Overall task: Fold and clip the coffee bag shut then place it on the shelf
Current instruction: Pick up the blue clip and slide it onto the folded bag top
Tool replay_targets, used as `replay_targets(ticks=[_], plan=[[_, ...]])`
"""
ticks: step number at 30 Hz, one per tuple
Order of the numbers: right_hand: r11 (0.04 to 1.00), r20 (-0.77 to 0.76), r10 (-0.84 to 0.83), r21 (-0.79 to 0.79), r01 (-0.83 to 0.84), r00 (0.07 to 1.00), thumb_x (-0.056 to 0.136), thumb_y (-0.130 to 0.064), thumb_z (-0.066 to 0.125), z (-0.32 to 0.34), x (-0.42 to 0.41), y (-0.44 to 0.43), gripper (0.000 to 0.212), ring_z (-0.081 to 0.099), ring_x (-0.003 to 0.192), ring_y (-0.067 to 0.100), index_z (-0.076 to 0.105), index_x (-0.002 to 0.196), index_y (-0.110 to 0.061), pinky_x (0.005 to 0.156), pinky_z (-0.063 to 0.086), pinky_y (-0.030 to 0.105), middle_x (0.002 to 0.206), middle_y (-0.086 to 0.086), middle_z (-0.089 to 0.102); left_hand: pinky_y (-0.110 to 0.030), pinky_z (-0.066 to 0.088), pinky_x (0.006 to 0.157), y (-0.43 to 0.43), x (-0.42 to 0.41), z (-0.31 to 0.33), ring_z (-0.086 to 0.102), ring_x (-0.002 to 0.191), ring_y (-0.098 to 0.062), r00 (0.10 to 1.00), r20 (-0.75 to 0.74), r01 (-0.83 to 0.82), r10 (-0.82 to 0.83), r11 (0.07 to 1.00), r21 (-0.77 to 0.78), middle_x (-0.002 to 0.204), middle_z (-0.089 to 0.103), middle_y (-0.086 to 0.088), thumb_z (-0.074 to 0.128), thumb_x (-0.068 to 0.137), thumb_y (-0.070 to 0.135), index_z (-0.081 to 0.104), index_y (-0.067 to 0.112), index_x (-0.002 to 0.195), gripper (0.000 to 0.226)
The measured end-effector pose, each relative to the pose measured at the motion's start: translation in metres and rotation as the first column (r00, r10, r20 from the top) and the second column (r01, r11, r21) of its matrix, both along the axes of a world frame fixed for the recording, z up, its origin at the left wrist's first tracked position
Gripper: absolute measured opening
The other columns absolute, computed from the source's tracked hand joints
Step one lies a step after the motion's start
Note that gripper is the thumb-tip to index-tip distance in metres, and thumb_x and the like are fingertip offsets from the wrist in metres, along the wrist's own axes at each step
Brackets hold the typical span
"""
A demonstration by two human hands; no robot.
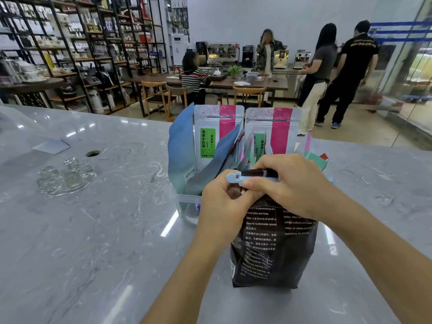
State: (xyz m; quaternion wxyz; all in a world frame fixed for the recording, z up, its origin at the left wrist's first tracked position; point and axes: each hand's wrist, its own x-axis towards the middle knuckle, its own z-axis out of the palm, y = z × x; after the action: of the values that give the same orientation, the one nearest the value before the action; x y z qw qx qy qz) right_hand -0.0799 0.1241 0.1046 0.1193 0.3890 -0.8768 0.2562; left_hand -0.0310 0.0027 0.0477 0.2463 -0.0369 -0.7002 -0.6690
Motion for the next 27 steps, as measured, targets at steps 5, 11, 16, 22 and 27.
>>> replay_targets(ticks=[5,11,16,22,27], plan=[[0.998,-0.014,-0.042,-0.056,0.041,0.999,0.08,-0.048,0.055,-0.004,0.0,0.003,0.031,0.053,0.064,0.015,0.06,0.077,-0.018,0.058,0.035,0.034,0.064,-0.007,0.058,-0.027,0.057,0.074,-0.016,0.008,0.006,0.069,0.088,-0.017,0.983,0.027,0.171,-0.181,0.963,0.209,0.089,0.071,-0.002,0.074,0.072,0.02,0.063,0.014,0.099,0.03],[0.997,-0.039,-0.033,-0.066,0.03,0.999,0.073,-0.056,0.043,-0.005,0.006,0.001,0.041,0.057,0.066,0.016,0.059,0.077,-0.019,0.062,0.042,0.035,0.068,-0.005,0.062,-0.027,0.059,0.067,-0.003,0.006,0.011,0.067,0.069,-0.012,0.999,-0.034,0.048,-0.039,0.94,0.339,0.065,0.07,0.004,0.06,0.068,0.025,0.067,0.009,0.08,0.021],[0.996,-0.029,-0.041,-0.084,0.038,0.999,0.073,-0.056,0.041,-0.007,0.009,0.001,0.042,0.057,0.065,0.016,0.059,0.077,-0.018,0.059,0.04,0.029,0.068,-0.003,0.064,-0.024,0.059,0.062,0.002,0.008,0.01,0.066,0.063,-0.015,1.0,-0.013,0.024,-0.021,0.867,0.497,0.063,0.068,-0.004,0.059,0.067,0.023,0.068,0.004,0.077,0.023],[0.997,0.014,-0.054,-0.049,0.054,0.998,0.081,-0.049,0.05,-0.004,0.014,0.0,0.035,0.057,0.07,0.021,0.059,0.08,-0.015,0.066,0.042,0.037,0.073,0.002,0.065,-0.027,0.059,0.064,0.005,0.011,0.01,0.067,0.064,-0.017,1.0,-0.003,0.001,0.0,0.843,0.537,0.064,0.069,-0.006,0.058,0.068,0.022,0.069,0.003,0.077,0.023],[0.998,0.0,-0.065,0.02,0.065,0.998,0.084,-0.048,0.048,0.0,0.018,-0.002,0.031,0.055,0.073,0.021,0.056,0.083,-0.018,0.065,0.036,0.034,0.073,-0.003,0.058,-0.022,0.058,0.061,0.008,0.015,0.01,0.068,0.065,-0.013,0.998,0.003,-0.058,0.065,0.861,0.506,0.064,0.071,-0.002,0.058,0.066,0.026,0.071,0.008,0.075,0.023]])
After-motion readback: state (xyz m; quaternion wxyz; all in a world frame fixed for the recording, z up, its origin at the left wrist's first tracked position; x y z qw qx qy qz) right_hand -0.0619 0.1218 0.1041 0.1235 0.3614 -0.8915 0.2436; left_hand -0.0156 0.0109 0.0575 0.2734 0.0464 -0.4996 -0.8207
